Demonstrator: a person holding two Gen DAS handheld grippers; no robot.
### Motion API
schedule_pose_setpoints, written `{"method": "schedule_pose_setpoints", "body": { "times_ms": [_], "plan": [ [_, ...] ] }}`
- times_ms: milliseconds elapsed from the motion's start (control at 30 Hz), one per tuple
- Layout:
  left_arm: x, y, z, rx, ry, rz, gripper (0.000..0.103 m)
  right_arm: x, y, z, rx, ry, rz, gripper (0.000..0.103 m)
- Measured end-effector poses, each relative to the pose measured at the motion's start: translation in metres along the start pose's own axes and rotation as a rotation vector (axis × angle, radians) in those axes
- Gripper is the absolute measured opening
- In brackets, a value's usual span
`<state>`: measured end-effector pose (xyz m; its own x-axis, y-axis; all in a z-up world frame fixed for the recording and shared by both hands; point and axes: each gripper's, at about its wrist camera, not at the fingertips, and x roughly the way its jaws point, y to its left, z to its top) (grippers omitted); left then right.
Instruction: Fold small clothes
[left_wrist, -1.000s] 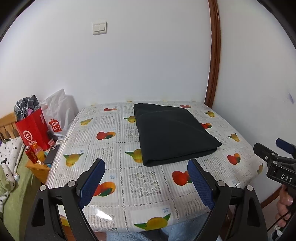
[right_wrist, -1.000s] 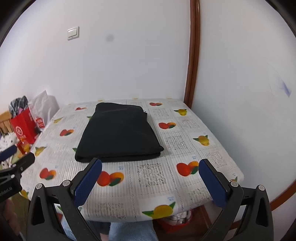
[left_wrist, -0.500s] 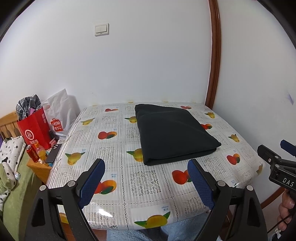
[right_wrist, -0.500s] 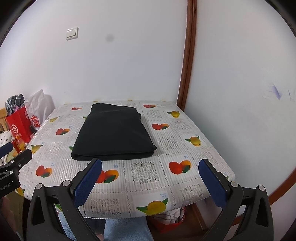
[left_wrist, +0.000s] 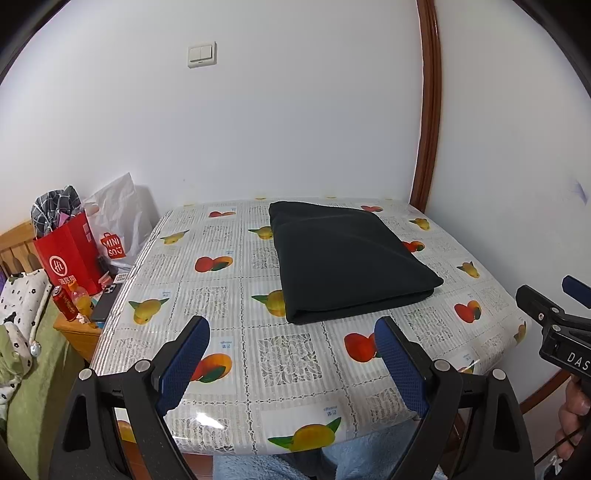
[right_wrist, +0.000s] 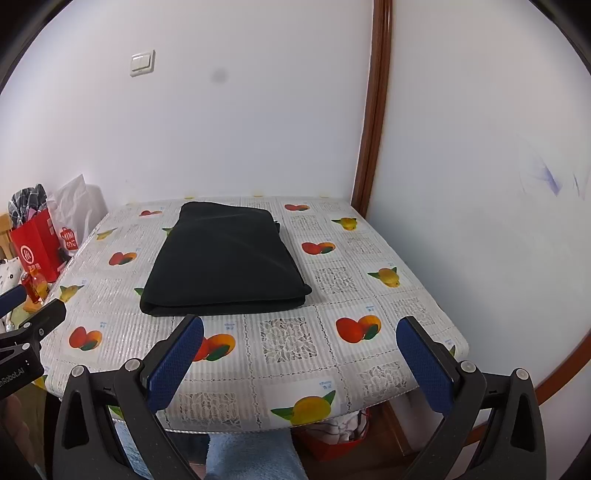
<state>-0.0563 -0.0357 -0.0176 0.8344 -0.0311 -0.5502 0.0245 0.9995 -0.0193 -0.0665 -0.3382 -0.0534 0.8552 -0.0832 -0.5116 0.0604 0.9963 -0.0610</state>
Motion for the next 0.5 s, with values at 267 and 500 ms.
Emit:
{"method": "schedule_pose_setpoints", "body": {
  "times_ms": [267, 500],
  "plan": [
    [0.0001, 0.0001, -0.0011, -0.003, 0.003, -0.002, 0.090, -0.0010, 0.0013, 0.0000, -0.002, 0.000, -0.003, 0.103],
    [0.0003, -0.0007, -0.0012, -0.007, 0.003, 0.001, 0.090, -0.0016, 0.0011, -0.0001, 0.000, -0.002, -0.003, 0.103]
  ]
}}
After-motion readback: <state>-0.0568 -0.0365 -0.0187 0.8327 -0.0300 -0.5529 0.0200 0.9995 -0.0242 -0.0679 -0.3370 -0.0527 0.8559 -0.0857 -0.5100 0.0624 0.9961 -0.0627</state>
